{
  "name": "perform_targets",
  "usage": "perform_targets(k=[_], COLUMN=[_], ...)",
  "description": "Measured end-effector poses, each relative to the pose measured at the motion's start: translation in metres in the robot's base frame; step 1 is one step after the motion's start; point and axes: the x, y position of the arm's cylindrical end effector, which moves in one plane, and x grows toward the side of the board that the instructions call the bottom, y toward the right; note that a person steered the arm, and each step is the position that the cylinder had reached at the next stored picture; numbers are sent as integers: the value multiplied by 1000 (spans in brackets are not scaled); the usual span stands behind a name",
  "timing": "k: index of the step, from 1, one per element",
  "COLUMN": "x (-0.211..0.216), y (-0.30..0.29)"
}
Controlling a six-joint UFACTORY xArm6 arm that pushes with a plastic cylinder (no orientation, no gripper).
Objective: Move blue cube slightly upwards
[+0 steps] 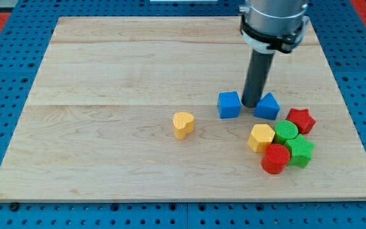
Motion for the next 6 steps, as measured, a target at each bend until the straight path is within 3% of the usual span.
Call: perform_targets(k=[1, 3, 4, 5, 6], x=[4, -53, -18, 27, 46], y=[14, -43, -78, -76, -46])
